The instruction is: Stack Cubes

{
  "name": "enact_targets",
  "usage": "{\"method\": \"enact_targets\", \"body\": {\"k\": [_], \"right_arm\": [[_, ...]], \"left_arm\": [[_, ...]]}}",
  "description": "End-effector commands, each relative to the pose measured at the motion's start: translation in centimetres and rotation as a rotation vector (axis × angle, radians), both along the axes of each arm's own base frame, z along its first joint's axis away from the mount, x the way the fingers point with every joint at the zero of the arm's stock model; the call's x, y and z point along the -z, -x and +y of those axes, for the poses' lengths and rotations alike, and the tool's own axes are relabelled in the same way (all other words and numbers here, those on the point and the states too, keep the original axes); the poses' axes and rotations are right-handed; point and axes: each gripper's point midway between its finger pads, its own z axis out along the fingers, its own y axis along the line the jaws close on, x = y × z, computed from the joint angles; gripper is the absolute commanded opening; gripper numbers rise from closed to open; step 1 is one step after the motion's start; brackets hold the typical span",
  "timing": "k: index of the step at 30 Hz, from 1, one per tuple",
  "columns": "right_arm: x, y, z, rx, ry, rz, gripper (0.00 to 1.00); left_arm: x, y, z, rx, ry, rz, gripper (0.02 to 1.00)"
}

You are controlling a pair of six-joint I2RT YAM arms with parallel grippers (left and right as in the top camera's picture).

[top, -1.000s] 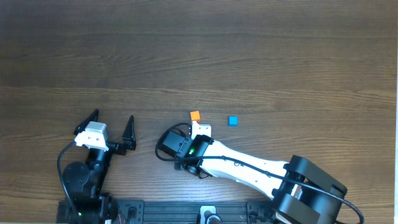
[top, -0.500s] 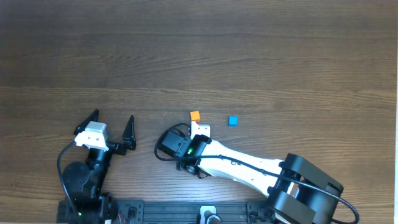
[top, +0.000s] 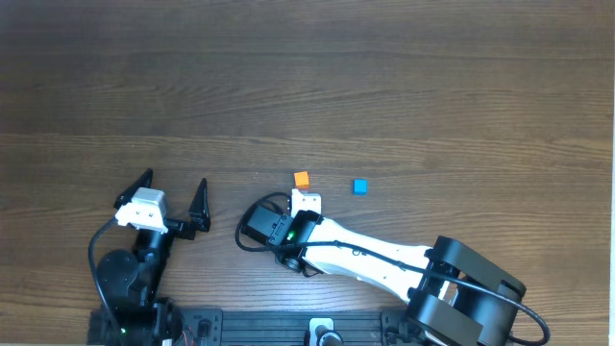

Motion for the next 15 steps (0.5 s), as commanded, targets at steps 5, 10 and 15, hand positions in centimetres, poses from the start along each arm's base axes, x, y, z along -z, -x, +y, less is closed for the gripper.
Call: {"method": "enact_targets", "body": {"k": [5, 10, 15], "right_arm": [[0.03, -0.13, 0.69, -0.012, -0.002, -0.020, 0.498], [0.73, -0.14, 0.93, -0.012, 0.000, -0.013, 0.476], [0.82, -0.25, 1.23, -0.012, -0.011, -0.015, 0.443]], "left_arm": [[0.01, 0.06, -0.12, 0.010, -0.011, -0.007, 1.000], [0.01, 0.06, -0.12, 0.010, -0.011, -0.007, 1.000], [0.01, 0.06, -0.12, 0.010, -0.011, -0.007, 1.000]]}}
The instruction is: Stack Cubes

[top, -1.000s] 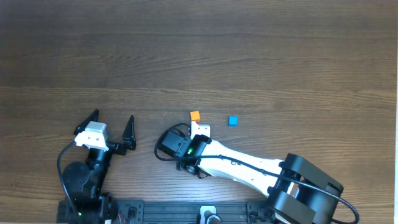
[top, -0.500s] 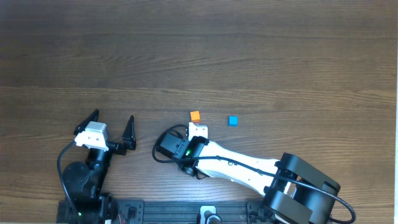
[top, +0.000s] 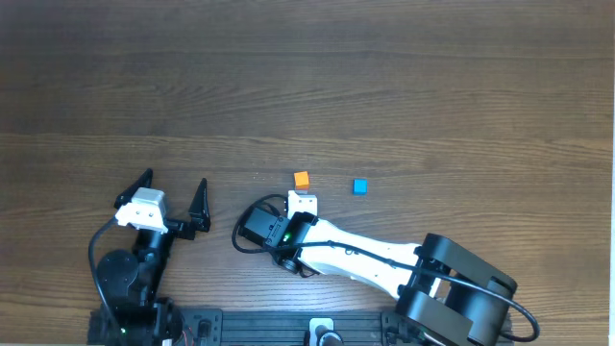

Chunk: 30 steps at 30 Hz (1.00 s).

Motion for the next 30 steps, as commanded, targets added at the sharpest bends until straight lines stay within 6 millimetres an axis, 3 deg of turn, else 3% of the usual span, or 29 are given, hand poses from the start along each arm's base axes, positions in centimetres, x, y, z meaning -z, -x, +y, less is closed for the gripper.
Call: {"method": "enact_targets", "body": {"k": [1, 5, 8, 22, 26, 30], "right_arm": [[-0.1, -0.2, 0.6, -0.004, -0.007, -0.015, 0.432], [-0.1, -0.3, 0.6, -0.004, -0.008, -0.015, 0.367], [-0.1, -0.3, 0.6, -0.003, -0.008, -0.015, 0.253], [-0.4, -0.5, 0.7, -0.003, -0.014, -0.028, 0.152], [-1.8, -0.8, 0.7, 0.001, -0.035, -0.059, 0.139], [-4.4, -1.0, -0.1, 0.006, -0.037, -0.090, 0.112]], "left_arm": [[0.0, 0.1, -0.1, 0.010, -0.011, -0.007, 1.000], [0.0, 0.1, -0.1, 0.010, -0.011, -0.007, 1.000], [0.0, 0.1, -0.1, 0.010, -0.011, -0.007, 1.000], [0.0, 0.1, -0.1, 0.010, -0.011, -0.007, 1.000], [0.0, 0.1, -0.1, 0.010, -0.011, -0.007, 1.000], [0.0, 0.1, -0.1, 0.010, -0.011, -0.007, 1.000]]}}
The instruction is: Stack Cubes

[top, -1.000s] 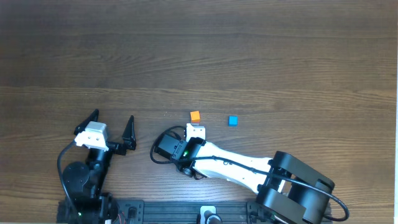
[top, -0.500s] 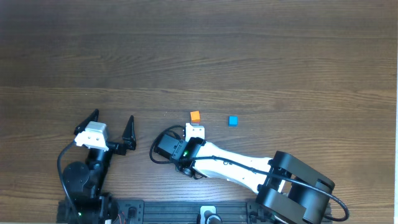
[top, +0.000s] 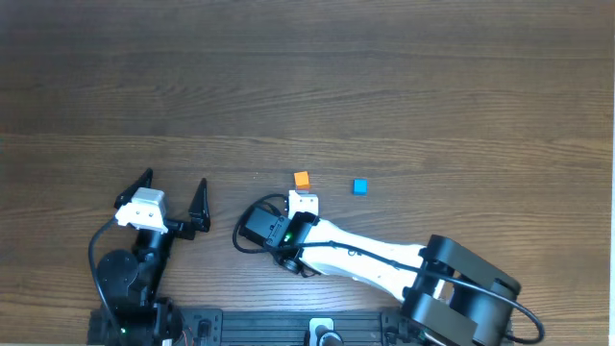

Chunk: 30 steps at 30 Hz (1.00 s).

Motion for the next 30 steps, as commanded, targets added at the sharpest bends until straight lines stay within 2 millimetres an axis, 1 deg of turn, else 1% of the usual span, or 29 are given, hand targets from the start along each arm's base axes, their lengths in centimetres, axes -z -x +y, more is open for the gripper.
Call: {"method": "enact_targets", "body": {"k": [1, 2, 3, 5, 9, 10, 11, 14, 16, 17, 20, 26, 30], "right_arm": [[-4.4, -1.2, 0.3, 0.010, -0.048, -0.092, 0.106], [-5.3, -1.4, 0.0, 0.014, -0.046, -0.103, 0.086], [-7.0, -1.7, -0.4, 0.020, -0.036, -0.120, 0.058], [-8.9, -2.2, -0.8, 0.009, -0.010, -0.140, 0.020], [-12.7, -3.6, -0.9, -0.024, 0.021, -0.174, 0.012], [-13.9, -4.4, -0.9, -0.032, 0.024, -0.187, 0.012], [-14.3, -4.8, -0.8, -0.036, 0.023, -0.190, 0.012], [-15.7, -6.9, -0.6, -0.052, 0.028, -0.194, 0.009], [-16.0, -8.0, -0.5, -0.056, 0.039, -0.183, 0.009], [-15.8, -9.0, -0.4, -0.055, 0.046, -0.165, 0.009], [-14.7, -10.2, -0.3, -0.041, 0.042, -0.116, 0.012], [-11.8, -11.0, -0.6, -0.033, 0.039, -0.002, 0.012], [-10.8, -11.6, -0.2, -0.044, 0.022, 0.018, 0.012]], "left_arm": [[0.0, 0.1, -0.1, 0.011, -0.011, -0.007, 1.000], [0.0, 0.1, -0.1, 0.010, -0.011, -0.007, 1.000], [0.0, 0.1, -0.1, 0.010, -0.011, -0.007, 1.000], [0.0, 0.1, -0.1, 0.010, -0.011, -0.007, 1.000], [0.0, 0.1, -0.1, 0.010, -0.011, -0.007, 1.000], [0.0, 0.1, -0.1, 0.010, -0.011, -0.007, 1.000], [0.0, 0.1, -0.1, 0.010, -0.011, -0.007, 1.000], [0.0, 0.1, -0.1, 0.010, -0.011, -0.007, 1.000], [0.0, 0.1, -0.1, 0.010, -0.011, -0.007, 1.000], [0.0, 0.1, -0.1, 0.010, -0.011, -0.007, 1.000], [0.0, 0.1, -0.1, 0.010, -0.011, -0.007, 1.000], [0.0, 0.1, -0.1, 0.011, -0.011, -0.007, 1.000], [0.0, 0.1, -0.1, 0.011, -0.011, -0.007, 1.000]]}}
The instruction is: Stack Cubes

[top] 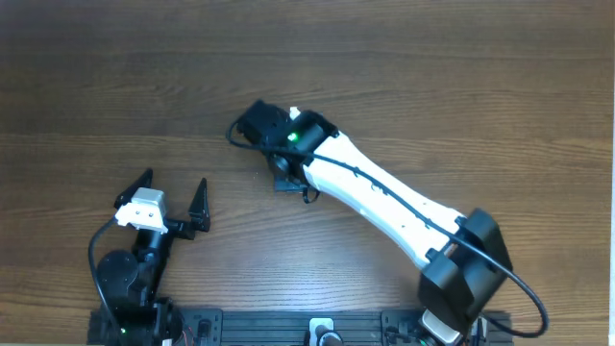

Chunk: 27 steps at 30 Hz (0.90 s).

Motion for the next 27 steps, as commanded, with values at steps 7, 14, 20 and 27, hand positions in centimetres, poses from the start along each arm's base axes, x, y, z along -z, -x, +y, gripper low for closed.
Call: {"method": "enact_targets", "body": {"k": [7, 14, 20, 27], "right_arm": [[1.5, -0.7, 1.4, -0.047, -0.059, 0.059, 0.009], [2.1, -0.8, 1.7, -0.054, -0.067, 0.063, 0.012], [2.9, -0.8, 1.2, -0.044, -0.060, 0.072, 0.009], [3.2, -0.8, 1.0, -0.040, -0.061, 0.075, 0.012]], "left_arm": [[0.0, 0.1, -0.1, 0.010, -0.011, -0.007, 1.000], [0.0, 0.1, -0.1, 0.010, -0.011, -0.007, 1.000], [0.0, 0.1, -0.1, 0.010, -0.011, -0.007, 1.000], [0.0, 0.1, -0.1, 0.010, -0.011, -0.007, 1.000]]}}
